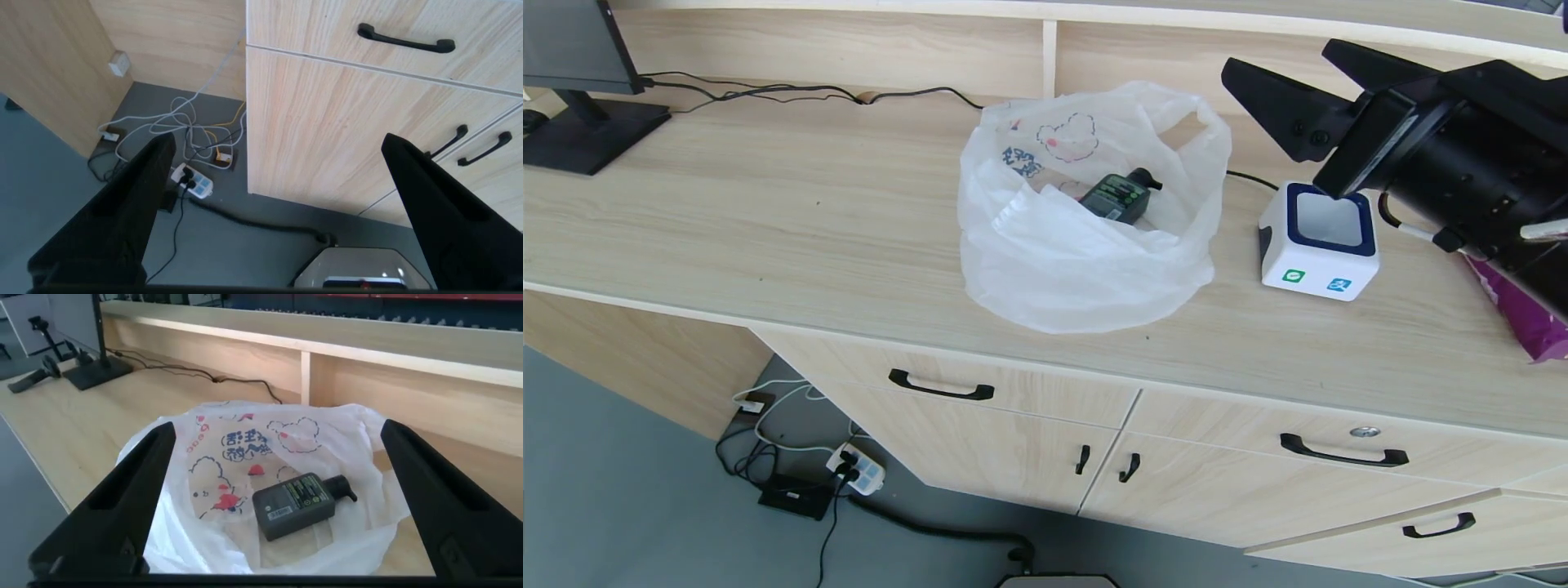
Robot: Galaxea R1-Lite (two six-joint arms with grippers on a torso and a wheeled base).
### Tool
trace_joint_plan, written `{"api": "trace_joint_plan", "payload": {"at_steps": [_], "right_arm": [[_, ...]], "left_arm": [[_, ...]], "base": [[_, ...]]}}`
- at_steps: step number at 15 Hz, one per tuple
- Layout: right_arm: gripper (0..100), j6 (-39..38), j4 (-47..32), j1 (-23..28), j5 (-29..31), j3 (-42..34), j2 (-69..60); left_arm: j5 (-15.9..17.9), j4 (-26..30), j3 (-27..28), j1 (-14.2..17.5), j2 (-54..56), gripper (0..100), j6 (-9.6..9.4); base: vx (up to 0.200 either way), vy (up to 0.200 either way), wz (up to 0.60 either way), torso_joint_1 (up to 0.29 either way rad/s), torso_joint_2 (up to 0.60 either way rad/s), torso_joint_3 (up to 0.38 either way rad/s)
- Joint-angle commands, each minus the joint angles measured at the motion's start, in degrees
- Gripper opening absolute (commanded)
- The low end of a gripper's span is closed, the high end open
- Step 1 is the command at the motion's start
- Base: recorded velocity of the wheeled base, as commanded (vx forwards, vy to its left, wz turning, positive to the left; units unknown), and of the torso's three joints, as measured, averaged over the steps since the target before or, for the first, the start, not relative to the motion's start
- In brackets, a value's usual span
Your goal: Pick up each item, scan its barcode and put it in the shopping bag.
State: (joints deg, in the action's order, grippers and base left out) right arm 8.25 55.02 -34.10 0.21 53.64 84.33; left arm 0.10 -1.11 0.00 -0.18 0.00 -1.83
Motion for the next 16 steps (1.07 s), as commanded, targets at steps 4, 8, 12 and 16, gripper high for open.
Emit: {"api": "trace_joint_plan", "payload": {"at_steps": [4,8,12,16], "right_arm": [[100,-0.1,0.2,0.0,0.1,-2.7,-0.3],[100,-0.1,0.1,0.0,-2.6,-2.7,0.7],[100,-0.4,0.2,0.0,-2.5,-4.1,0.8],[100,-0.2,0.3,0.0,-2.0,-7.0,0.6]], "left_arm": [[0.0,0.1,0.0,0.0,-0.1,100,-0.28],[0.1,0.1,0.0,0.0,-0.1,100,-0.19],[0.0,0.1,0.0,0.0,-0.1,100,-0.19],[0.0,0.1,0.0,0.0,-0.1,100,-0.02]], "base": [[0.000,0.000,0.00,0.000,0.00,0.000],[0.000,0.000,-0.45,-0.001,0.00,-0.001],[0.000,0.000,-0.60,0.005,0.00,0.006],[0.000,0.000,-0.30,0.001,0.00,0.002]]}}
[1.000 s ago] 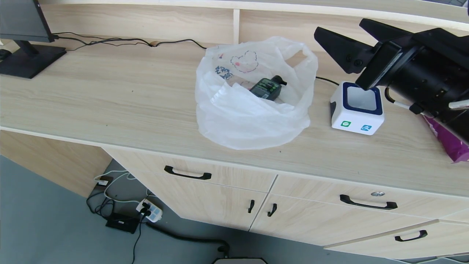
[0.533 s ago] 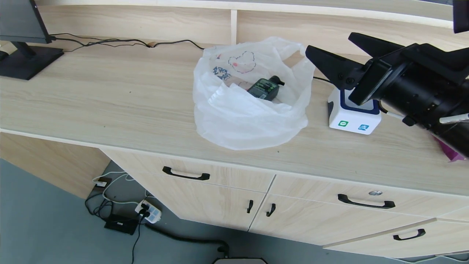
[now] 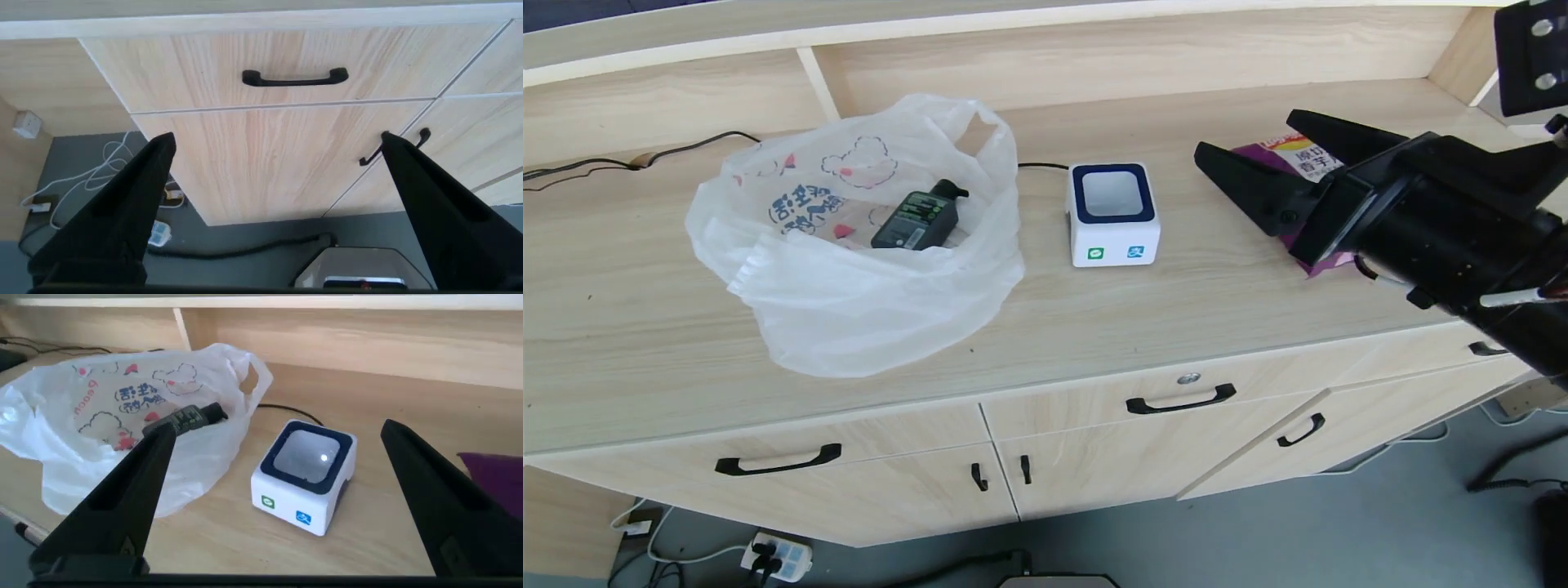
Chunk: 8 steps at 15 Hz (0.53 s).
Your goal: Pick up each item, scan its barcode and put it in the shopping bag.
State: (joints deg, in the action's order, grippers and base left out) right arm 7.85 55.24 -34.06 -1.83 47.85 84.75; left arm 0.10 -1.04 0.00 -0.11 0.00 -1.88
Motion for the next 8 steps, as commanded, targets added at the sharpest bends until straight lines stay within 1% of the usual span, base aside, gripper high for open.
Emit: {"api": "trace_joint_plan", "payload": {"at_steps": [1,3,4,6,8], "right_arm": [[100,2.8,0.7,-0.9,0.1,-4.8,-0.2],[100,3.3,5.1,-1.9,1.3,-15.5,-3.5],[100,1.9,6.6,-1.7,2.0,-18.8,-4.3],[100,-1.6,7.9,-1.7,2.1,-19.8,-4.6],[100,-3.8,7.9,-1.7,2.1,-18.1,-4.4]], "left_arm": [[0.0,0.0,0.0,-0.1,-0.1,100,0.03],[0.0,0.0,0.0,-0.1,-0.1,100,0.03],[0.0,0.0,0.0,-0.1,-0.1,100,-0.06],[0.0,0.2,0.0,0.0,-0.1,100,0.03],[0.0,0.2,0.0,-0.1,-0.1,100,0.03]], "base": [[0.000,0.000,0.00,0.000,0.00,0.000],[0.000,0.000,0.00,0.000,0.00,0.000],[0.000,0.000,0.00,0.000,0.00,0.000],[0.000,0.000,0.00,0.000,0.00,0.000],[0.000,-0.200,0.00,-0.002,0.00,0.005]]}}
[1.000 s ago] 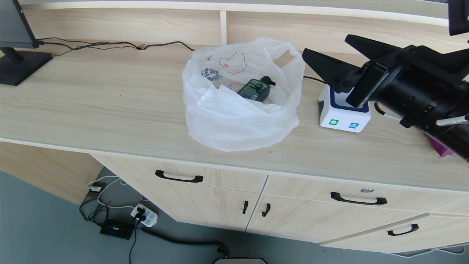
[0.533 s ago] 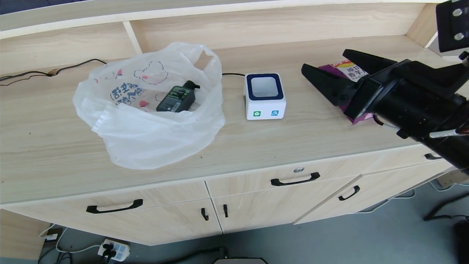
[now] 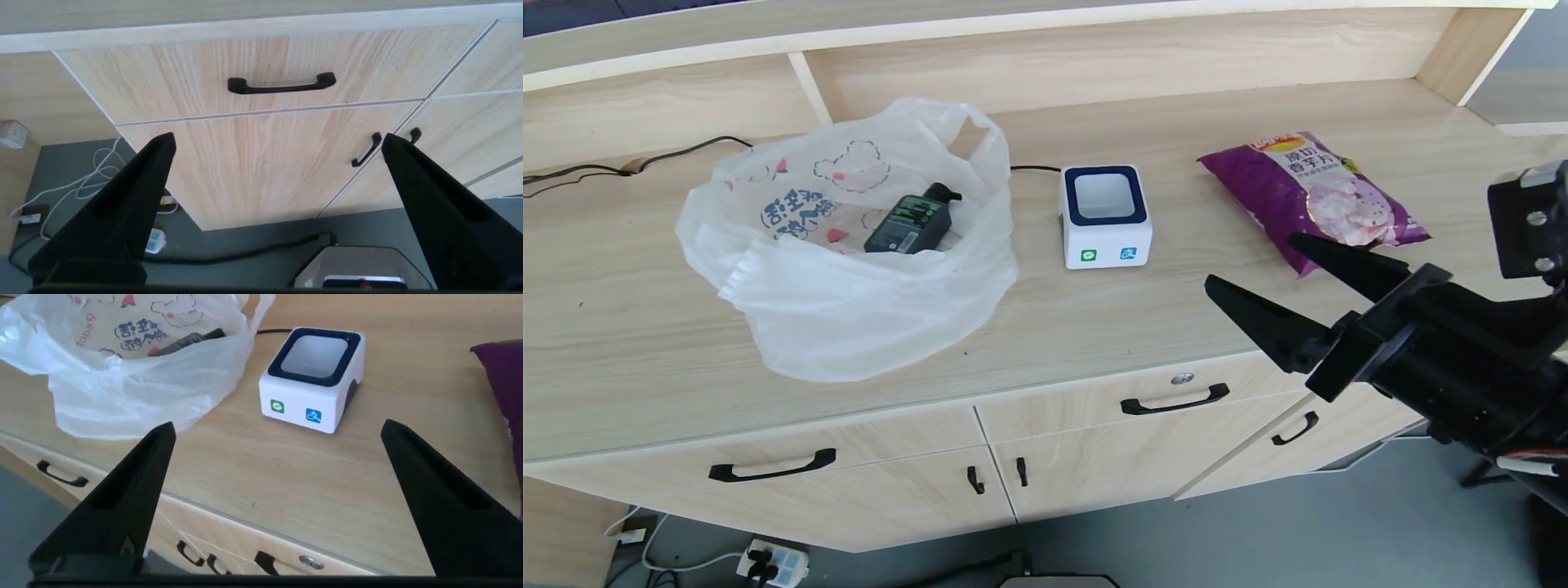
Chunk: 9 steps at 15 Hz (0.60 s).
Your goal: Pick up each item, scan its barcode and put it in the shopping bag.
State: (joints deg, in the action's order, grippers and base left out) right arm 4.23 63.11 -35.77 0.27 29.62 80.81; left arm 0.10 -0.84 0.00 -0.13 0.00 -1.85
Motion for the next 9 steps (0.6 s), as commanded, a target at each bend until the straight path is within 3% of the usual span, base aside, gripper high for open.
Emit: {"api": "trace_joint_plan", "payload": {"at_steps": [1,3,9], "right_arm": [[100,-4.2,-0.1,0.8,0.4,0.1,-0.4],[100,-7.3,-0.2,1.6,0.8,-0.5,-0.2],[100,-7.1,-0.3,4.2,2.6,3.8,2.7]], "left_arm": [[0.0,0.0,0.0,0.0,-0.1,100,0.01],[0.0,0.0,0.0,0.0,-0.1,100,0.01],[0.0,0.0,0.0,0.0,-0.1,100,0.01]], "base": [[0.000,-0.200,0.00,0.002,0.00,0.012],[0.000,-0.200,0.00,0.012,0.01,0.002],[0.000,-0.200,0.00,0.002,0.00,0.002]]}}
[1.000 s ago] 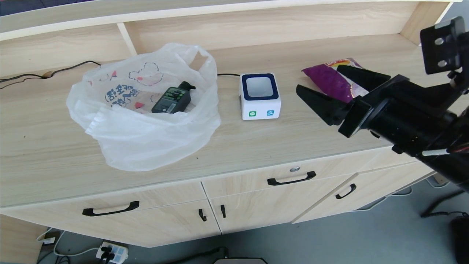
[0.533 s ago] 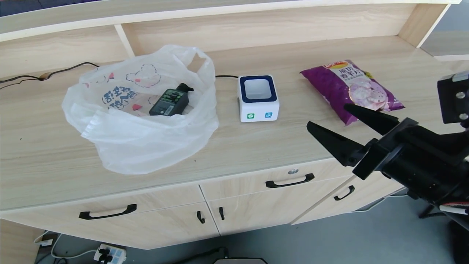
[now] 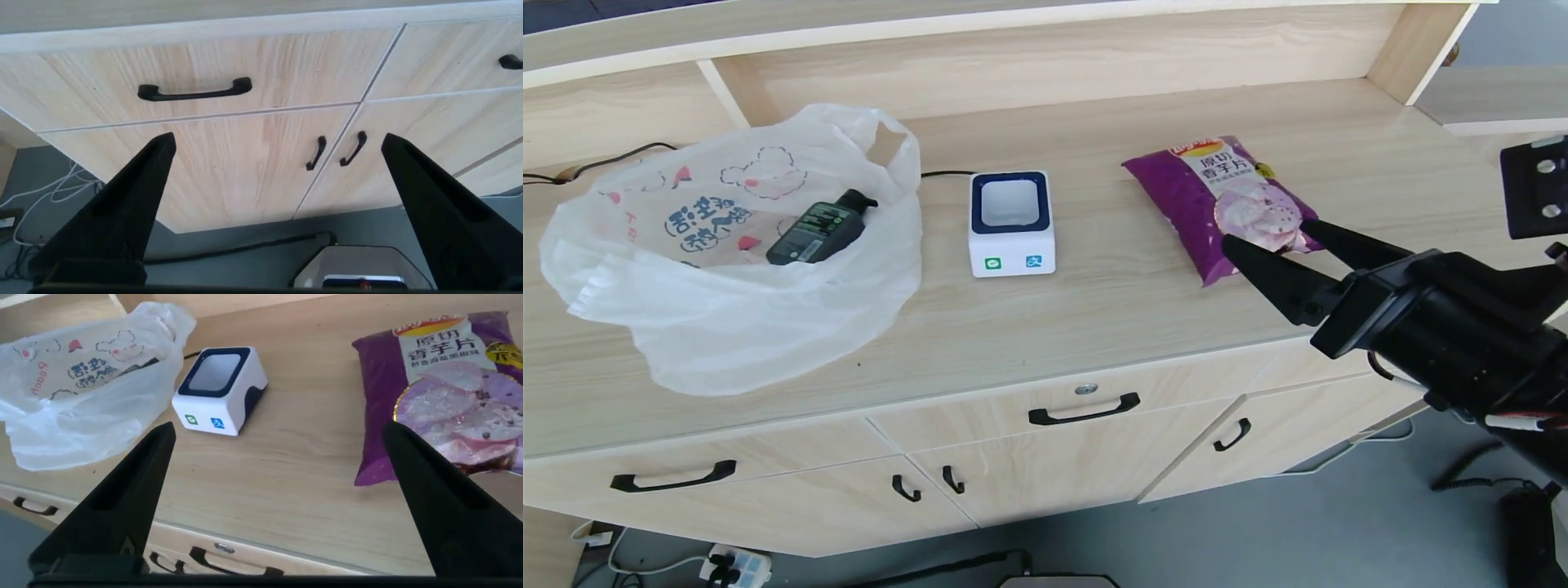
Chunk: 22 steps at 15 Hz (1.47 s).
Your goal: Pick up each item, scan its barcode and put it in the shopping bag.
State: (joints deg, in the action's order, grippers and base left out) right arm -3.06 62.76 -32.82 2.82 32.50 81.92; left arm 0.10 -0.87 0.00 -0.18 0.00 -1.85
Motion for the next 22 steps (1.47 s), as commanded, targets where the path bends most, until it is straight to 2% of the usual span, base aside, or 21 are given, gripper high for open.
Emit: {"api": "trace_joint_plan", "payload": {"at_steps": [1,6,8,9,10,11,18,22], "right_arm": [[100,0.5,0.1,3.2,0.7,1.2,1.8],[100,0.1,0.3,6.3,0.8,1.8,4.7],[100,1.4,-1.5,6.2,-3.9,4.6,4.9],[100,1.4,-1.5,6.2,-3.9,4.6,4.9],[100,4.6,-8.0,6.2,-5.6,9.2,5.4],[100,5.1,-9.3,6.2,-5.7,11.3,6.0],[100,7.3,-9.5,6.1,-5.8,13.6,7.5],[100,9.6,-10.7,6.1,-5.7,15.7,9.5]], "left_arm": [[0.0,0.0,0.0,0.0,-0.1,100,0.01],[0.1,0.0,0.0,0.0,-0.1,100,0.10],[0.0,-0.1,0.0,0.0,-0.1,100,0.01],[0.0,-0.1,0.0,0.0,-0.1,100,0.01],[0.0,-0.1,0.0,0.0,-0.1,100,-0.17],[0.0,-0.1,0.0,0.0,-0.1,100,-0.08],[0.0,0.0,0.0,0.1,-0.1,100,0.01],[0.0,-0.1,0.0,0.0,-0.1,100,-0.08]], "base": [[0.000,-0.200,0.00,0.002,0.00,0.002],[0.000,-0.200,0.00,0.005,0.01,0.002],[0.000,-0.200,0.00,0.002,0.00,0.002],[0.000,0.000,0.00,0.000,0.00,0.000],[0.000,0.000,0.00,0.000,0.00,0.000],[0.000,0.000,0.00,0.000,0.00,0.000],[0.171,0.000,0.00,0.002,0.00,0.003],[0.000,0.000,0.00,0.000,0.00,0.000]]}}
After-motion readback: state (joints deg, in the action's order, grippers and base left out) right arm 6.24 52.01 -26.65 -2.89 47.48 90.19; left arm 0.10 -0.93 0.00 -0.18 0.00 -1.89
